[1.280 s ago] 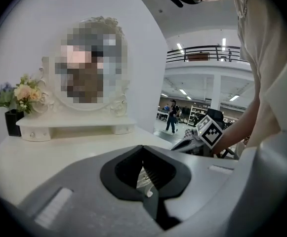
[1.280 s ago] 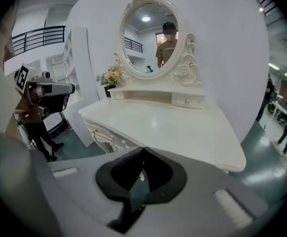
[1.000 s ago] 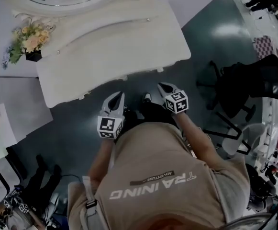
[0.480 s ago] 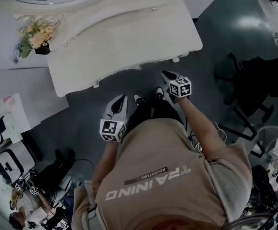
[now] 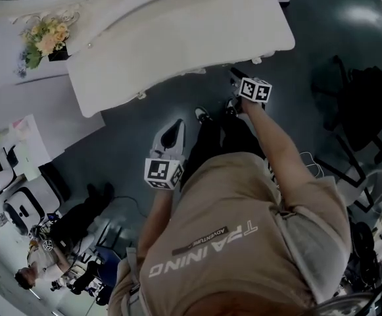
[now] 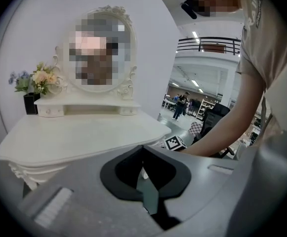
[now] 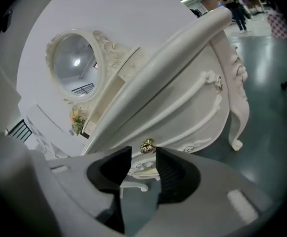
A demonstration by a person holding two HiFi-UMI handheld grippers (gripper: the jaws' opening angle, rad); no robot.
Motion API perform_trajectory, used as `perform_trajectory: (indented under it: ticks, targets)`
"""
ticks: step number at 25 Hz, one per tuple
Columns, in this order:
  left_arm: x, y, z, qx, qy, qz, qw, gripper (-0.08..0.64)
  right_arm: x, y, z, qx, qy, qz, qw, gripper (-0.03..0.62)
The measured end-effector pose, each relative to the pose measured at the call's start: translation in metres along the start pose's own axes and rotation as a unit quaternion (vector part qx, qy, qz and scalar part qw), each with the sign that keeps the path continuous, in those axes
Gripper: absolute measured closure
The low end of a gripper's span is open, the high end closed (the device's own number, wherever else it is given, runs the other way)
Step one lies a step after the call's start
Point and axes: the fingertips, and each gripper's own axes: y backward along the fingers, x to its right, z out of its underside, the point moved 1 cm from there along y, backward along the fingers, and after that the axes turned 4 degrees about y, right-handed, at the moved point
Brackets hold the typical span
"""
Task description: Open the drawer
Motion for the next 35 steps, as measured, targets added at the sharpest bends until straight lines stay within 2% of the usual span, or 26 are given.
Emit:
perform_trajectory:
  ticks: [10, 13, 16, 23, 35]
  targets:
    - [-0.023, 0.026, 0.029, 0.005, 0.035, -0.063, 0.9974, 0.561, 0.007, -0.037, -0.002, 0.018, -0.061, -0.014, 0.998, 0.414]
    - [-0.028, 0.033, 0.035, 0.006, 0.045, -0.075, 0.9961, 0.561, 0.007, -0.046, -0.001, 0.014, -0.081, -0.025, 0.996, 0.416]
    - [-0.034, 0.036, 0.039, 0.005, 0.049, -0.081, 0.9955, 0.561, 0.006, -0.05, 0.001, 0.014, -0.093, -0.028, 0.995, 0.449]
    - [-0.033, 0.022, 0.031, 0.01, 0.045, -0.074, 0.9963, 0.561, 0.006, -0.046, 0.003, 0.013, -0.1, -0.043, 0.994, 0.449]
    - [-0.008, -0.004, 0.018, 0.011, 0.03, -0.053, 0.9981, 0.561, 0.01, -0.015, 0.025, -0.01, -0.106, -0.062, 0.992, 0.448]
